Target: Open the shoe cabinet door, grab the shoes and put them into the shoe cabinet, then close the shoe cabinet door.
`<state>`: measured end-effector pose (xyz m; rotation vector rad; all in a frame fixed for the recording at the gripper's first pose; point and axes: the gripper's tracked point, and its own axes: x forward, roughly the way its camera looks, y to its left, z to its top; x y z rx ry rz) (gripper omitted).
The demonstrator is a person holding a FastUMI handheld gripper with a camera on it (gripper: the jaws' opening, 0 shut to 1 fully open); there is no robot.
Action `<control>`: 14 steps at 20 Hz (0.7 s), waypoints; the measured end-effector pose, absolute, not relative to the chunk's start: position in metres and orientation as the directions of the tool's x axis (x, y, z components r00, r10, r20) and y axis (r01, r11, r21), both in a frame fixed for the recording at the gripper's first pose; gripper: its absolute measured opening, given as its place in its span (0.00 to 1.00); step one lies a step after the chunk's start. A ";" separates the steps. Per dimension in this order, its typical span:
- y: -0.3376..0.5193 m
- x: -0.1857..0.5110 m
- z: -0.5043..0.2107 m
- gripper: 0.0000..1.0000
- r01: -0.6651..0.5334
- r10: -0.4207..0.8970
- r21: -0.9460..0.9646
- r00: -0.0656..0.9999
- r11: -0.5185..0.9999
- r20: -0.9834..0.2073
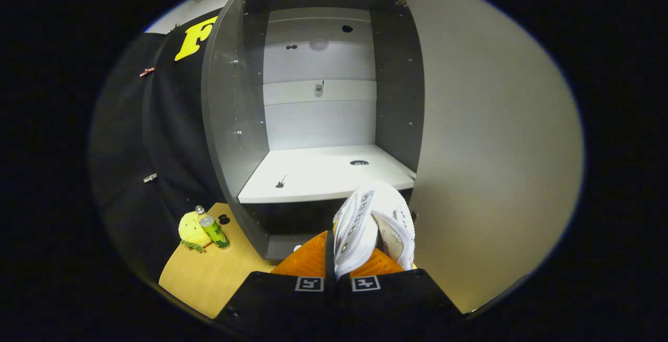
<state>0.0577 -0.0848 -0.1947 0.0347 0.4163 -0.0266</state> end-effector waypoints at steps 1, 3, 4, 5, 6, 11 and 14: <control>-0.084 0.071 -0.189 0.04 0.022 -0.011 0.023 0.918 1.000 -0.396; -0.083 0.096 -0.181 0.05 0.001 0.004 0.012 0.923 1.000 -0.385; -0.083 0.111 -0.176 0.05 -0.011 0.012 0.003 0.926 1.000 -0.378; -0.083 0.128 -0.172 0.04 -0.022 0.017 -0.008 0.930 1.000 -0.368; -0.083 0.144 -0.171 0.04 -0.032 0.022 -0.021 0.930 0.999 -0.366; -0.083 0.224 -0.174 0.04 -0.059 0.030 -0.068 0.928 0.996 -0.371; -0.084 0.269 -0.181 0.04 -0.063 0.032 -0.069 0.925 0.996 -0.378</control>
